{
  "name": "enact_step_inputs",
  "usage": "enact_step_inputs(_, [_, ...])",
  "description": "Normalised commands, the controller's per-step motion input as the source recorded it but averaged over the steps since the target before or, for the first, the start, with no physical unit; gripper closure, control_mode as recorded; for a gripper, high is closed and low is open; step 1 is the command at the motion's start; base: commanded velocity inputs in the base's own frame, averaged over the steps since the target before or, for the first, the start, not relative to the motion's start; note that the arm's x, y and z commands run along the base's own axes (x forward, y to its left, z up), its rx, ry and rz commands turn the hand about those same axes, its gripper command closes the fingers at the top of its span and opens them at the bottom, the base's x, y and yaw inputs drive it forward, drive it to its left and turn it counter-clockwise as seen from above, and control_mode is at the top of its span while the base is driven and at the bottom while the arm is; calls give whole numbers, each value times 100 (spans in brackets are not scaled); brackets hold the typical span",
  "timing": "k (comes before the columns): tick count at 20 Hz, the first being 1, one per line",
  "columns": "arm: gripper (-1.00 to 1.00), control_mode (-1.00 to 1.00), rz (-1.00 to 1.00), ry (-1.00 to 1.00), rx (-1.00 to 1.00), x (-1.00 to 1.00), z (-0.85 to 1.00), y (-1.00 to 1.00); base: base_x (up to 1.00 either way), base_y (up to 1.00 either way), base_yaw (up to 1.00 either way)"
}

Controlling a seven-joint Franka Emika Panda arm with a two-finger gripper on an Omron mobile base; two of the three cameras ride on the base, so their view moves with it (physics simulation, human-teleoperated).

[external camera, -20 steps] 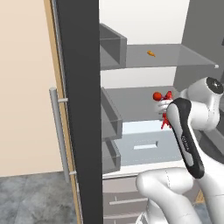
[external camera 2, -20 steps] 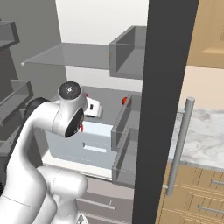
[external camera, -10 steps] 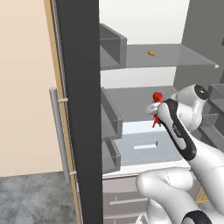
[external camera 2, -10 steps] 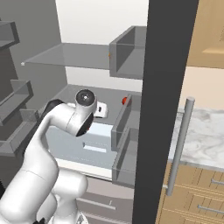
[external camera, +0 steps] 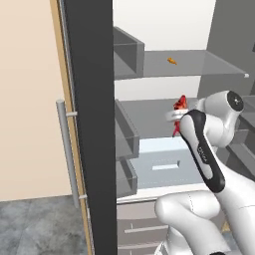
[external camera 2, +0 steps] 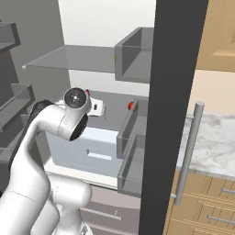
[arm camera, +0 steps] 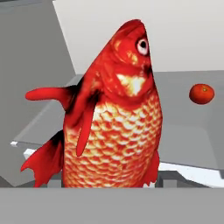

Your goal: Transport the fish and cucumber to the fridge. Place the fish on the rack containing meat and place the cucumber on the rack containing the vegetable, ensuring meats and vegetables are on different racks.

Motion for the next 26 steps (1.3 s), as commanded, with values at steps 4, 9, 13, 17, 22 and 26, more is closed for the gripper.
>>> enact_step_inputs(4, [100,-100,0,0,2,-1,81,-6,0,0,0])
enact_step_inputs(9, [100,-100,0,-5,0,0,77,0,0,0,0])
enact_step_inputs(13, [100,-100,-1,-19,0,2,68,0,0,0,0])
enact_step_inputs(17, [100,-100,0,-16,0,35,22,-7,0,0,0])
enact_step_inputs(22, [100,-100,0,-14,0,72,4,-3,0,0,0])
enact_step_inputs(26, [100,-100,0,10,0,86,41,0,0,0,0])
